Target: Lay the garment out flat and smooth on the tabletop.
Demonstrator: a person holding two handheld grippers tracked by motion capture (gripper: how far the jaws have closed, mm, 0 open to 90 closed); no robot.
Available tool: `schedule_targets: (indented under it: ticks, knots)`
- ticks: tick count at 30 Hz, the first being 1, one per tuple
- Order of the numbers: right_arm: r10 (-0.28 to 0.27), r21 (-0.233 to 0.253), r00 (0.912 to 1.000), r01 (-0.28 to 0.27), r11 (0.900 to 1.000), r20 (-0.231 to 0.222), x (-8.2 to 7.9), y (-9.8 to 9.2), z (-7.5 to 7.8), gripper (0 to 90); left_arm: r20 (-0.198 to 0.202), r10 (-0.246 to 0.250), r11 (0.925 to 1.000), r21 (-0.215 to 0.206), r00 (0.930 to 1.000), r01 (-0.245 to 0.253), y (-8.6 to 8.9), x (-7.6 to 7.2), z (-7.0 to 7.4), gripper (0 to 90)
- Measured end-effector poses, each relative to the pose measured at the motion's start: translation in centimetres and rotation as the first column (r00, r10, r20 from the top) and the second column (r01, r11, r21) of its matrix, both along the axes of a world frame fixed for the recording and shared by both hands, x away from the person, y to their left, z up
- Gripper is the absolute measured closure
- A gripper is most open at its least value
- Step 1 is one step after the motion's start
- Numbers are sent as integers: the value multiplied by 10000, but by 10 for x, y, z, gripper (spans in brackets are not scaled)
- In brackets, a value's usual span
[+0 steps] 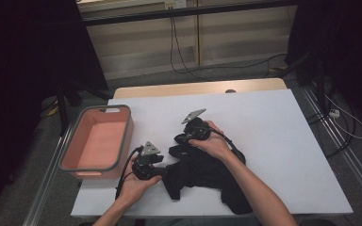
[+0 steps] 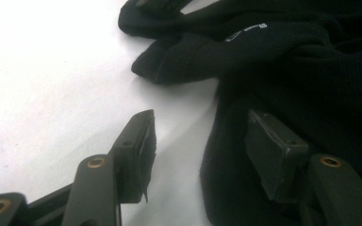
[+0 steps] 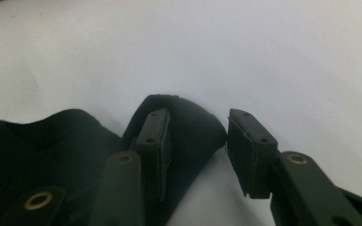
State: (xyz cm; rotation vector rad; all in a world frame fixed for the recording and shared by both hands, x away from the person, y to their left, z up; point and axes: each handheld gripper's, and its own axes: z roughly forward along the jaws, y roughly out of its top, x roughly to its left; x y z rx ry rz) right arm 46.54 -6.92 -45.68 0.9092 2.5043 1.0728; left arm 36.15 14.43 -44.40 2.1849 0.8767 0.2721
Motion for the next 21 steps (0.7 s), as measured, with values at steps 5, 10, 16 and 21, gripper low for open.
schedule_targets:
  ticks: [5, 10, 16, 21]
  knots:
    - [344, 4, 9993, -344, 9994, -158, 4, 8, -5, 587, 45, -14, 10000, 34, 10000, 14, 0, 0, 0, 437]
    - [490, 436, 9975, -468, 9980, -505, 2, 11, -6, 815, 21, -72, 9999, 118, 10000, 72, 0, 1, -1, 438]
    - [-223, 595, 9997, 226, 9980, -72, -1, 2, 5, 849, 51, -14, 10000, -20, 10000, 14, 0, 2, 1, 440]
    - [-1143, 881, 9913, 1084, 9902, 647, -1, -30, 27, 849, 13, 179, 9996, -219, 9998, -179, -1, 7, 3, 456]
